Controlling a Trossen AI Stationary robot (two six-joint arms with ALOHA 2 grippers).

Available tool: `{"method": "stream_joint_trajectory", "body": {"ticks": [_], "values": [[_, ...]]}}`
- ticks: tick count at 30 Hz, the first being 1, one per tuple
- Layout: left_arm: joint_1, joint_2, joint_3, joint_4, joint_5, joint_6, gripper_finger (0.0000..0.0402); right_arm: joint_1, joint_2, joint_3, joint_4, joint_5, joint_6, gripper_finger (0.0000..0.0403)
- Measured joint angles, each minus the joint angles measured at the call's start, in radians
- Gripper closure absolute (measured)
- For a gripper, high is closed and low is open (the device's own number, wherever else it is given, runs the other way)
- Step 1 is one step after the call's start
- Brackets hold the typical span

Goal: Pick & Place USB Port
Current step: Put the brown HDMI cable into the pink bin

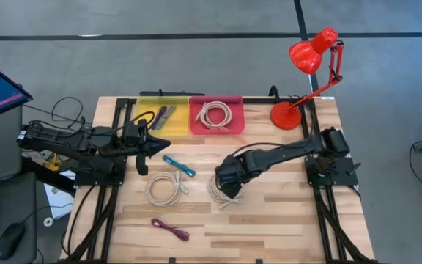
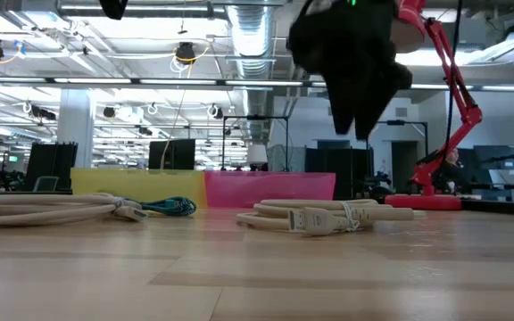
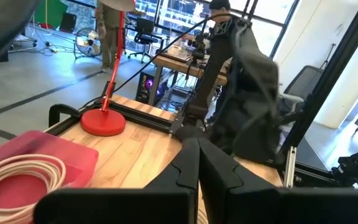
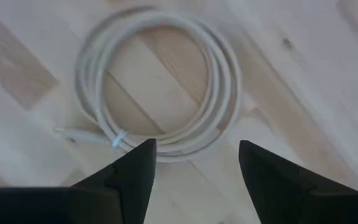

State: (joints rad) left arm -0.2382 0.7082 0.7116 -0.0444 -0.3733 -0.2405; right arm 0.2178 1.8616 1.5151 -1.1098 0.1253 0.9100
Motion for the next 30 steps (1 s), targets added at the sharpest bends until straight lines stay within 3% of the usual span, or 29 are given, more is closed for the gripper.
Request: {"method": "stream_joint_trajectory", "body": {"ticks": [15,25,30], "values": [[0.000,0.000,0.000,0.000,0.000,0.000,0.0393,-0.080,0.114,-0.022,0.074,-0.078,-0.152,0.0187],[0.000,0.000,0.000,0.000,0.001,0.000,0.0393,-0.112,0.109,-0.162,0.213,-0.183,-0.192,0.0190],[0.000,0.000,0.000,0.000,0.001,0.000,0.0396,-0.100,0.108,-0.204,0.275,-0.185,-0.214,0.0209]]}}
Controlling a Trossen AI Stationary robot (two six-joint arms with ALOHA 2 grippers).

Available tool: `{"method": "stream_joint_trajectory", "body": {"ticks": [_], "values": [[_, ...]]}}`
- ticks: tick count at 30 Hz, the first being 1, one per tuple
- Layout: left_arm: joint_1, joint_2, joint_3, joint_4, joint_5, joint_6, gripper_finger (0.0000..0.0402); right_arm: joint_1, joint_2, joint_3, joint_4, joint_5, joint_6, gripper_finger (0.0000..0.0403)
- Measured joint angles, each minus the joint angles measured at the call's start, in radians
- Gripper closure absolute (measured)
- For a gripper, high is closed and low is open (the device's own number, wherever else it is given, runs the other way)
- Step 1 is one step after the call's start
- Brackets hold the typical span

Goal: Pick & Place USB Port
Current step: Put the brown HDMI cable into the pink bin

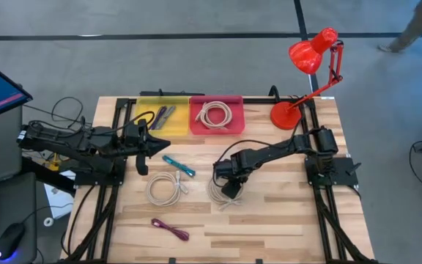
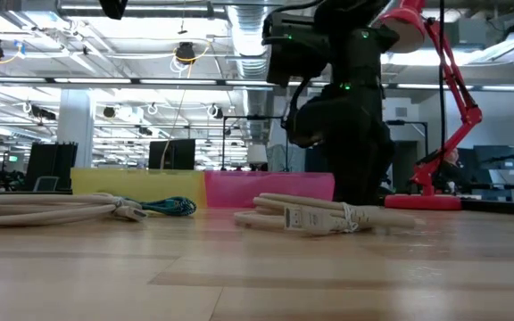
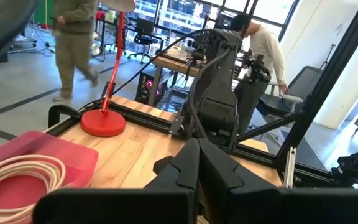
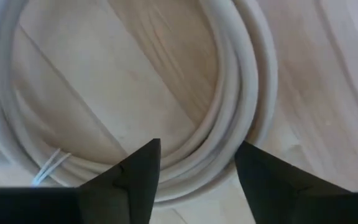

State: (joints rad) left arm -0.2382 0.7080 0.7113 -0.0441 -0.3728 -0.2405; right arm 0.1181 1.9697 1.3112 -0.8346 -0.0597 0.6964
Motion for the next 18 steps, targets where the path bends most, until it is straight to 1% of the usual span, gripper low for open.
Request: {"method": "stream_joint_trajectory", "body": {"ticks": [2,4,10,11,15,18], "values": [[0.000,0.000,0.000,0.000,0.000,0.000,0.0396,0.000,0.000,-0.011,0.020,0.000,0.000,0.0229],[0.000,0.000,0.000,0.000,0.000,0.000,0.0395,0.002,0.000,-0.018,0.017,0.001,0.000,0.0258],[0.000,0.000,0.000,0.000,0.000,0.000,0.0395,0.015,-0.003,-0.023,0.013,0.014,-0.049,0.0378],[0.000,0.000,0.000,0.000,0.000,0.000,0.0396,0.018,-0.004,-0.023,0.012,0.017,-0.061,0.0388],[0.000,0.000,0.000,0.000,0.000,0.000,0.0395,0.026,-0.005,-0.022,0.010,0.019,-0.070,0.0386],[0.000,0.000,0.000,0.000,0.000,0.000,0.0393,0.036,-0.017,-0.025,-0.003,0.019,-0.089,0.0396]]}}
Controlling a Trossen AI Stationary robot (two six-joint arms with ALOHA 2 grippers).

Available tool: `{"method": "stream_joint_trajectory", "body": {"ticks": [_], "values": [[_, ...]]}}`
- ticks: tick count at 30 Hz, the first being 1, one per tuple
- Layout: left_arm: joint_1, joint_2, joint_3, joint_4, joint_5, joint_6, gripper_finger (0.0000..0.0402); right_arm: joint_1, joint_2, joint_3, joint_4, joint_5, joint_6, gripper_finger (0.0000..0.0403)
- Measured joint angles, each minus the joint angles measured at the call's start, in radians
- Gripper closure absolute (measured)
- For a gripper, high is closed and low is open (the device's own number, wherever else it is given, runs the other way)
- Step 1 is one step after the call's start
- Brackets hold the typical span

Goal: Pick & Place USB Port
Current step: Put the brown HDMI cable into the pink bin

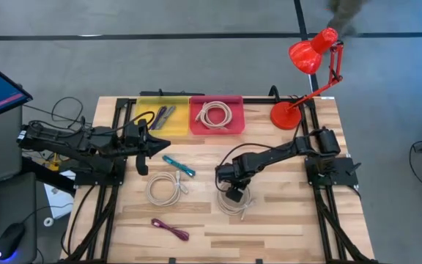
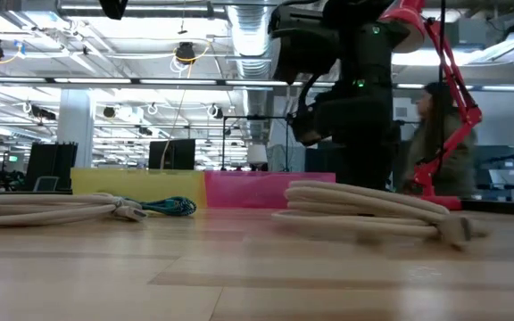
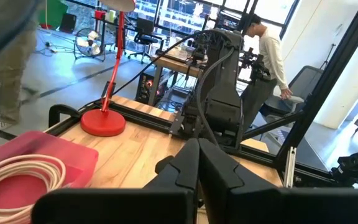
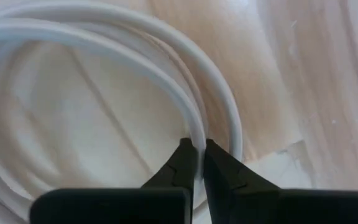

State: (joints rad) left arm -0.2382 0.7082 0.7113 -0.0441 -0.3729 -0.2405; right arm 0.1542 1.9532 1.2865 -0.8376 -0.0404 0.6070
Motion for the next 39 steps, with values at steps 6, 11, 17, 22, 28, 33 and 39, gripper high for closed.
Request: {"method": "stream_joint_trajectory", "body": {"ticks": [6,11,17,22,28,33,39], "values": [[0.000,0.000,0.000,0.000,0.000,0.000,0.0396,0.020,-0.082,-0.001,-0.013,0.035,-0.005,0.0399],[0.000,0.000,0.000,0.000,0.000,0.000,0.0393,0.019,-0.182,0.030,-0.062,0.088,0.010,0.0400],[0.000,0.000,0.000,0.000,0.000,0.000,0.0396,-0.022,-0.291,0.128,-0.125,0.212,0.009,0.0401],[0.000,0.000,0.000,0.000,0.000,-0.002,0.0393,-0.093,-0.334,0.226,-0.145,0.307,-0.059,0.0402],[0.000,0.000,0.000,0.000,0.000,-0.003,0.0396,-0.210,-0.327,0.346,-0.153,0.380,-0.174,0.0402],[0.000,0.000,0.000,0.001,0.000,-0.003,0.0394,-0.319,-0.306,0.393,-0.119,0.385,-0.236,0.0403],[0.000,0.000,0.000,0.000,0.000,-0.003,0.0395,-0.449,-0.284,0.399,-0.029,0.383,-0.291,0.0403]]}}
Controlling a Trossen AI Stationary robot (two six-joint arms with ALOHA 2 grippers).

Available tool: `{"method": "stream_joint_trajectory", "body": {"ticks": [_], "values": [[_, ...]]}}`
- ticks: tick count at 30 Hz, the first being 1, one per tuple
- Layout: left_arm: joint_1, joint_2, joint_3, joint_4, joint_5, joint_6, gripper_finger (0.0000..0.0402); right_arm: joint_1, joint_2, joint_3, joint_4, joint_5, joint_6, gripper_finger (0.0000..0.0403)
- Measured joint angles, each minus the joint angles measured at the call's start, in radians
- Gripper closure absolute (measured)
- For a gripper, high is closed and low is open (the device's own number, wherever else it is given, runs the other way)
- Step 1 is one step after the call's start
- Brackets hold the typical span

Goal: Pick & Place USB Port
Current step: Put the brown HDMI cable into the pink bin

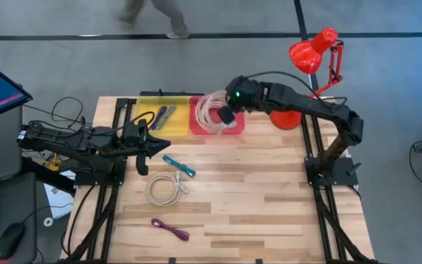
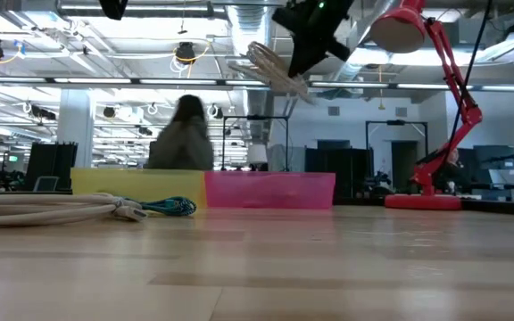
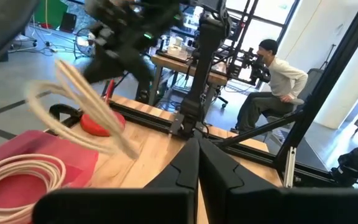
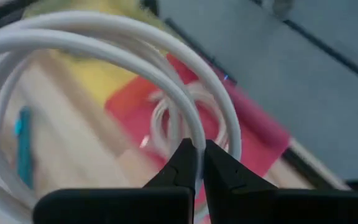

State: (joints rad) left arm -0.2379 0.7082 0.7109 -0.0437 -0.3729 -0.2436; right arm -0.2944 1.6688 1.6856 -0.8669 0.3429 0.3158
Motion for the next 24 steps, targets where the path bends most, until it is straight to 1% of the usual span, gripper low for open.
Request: {"method": "stream_joint_trajectory", "body": {"ticks": [8,12,16,24], "values": [[0.000,0.000,0.000,0.000,0.000,0.001,0.0393,-0.138,0.087,0.000,0.097,-0.004,-0.027,0.0403],[0.000,0.000,0.000,0.000,0.000,0.001,0.0395,-0.176,0.153,0.000,0.137,-0.057,-0.028,0.0403],[0.000,0.000,0.000,0.000,0.000,0.002,0.0395,-0.188,0.219,0.001,0.175,-0.083,-0.019,0.0403],[0.000,0.000,0.000,0.000,0.000,0.003,0.0396,-0.198,0.344,0.001,0.196,-0.084,-0.019,0.0403]]}}
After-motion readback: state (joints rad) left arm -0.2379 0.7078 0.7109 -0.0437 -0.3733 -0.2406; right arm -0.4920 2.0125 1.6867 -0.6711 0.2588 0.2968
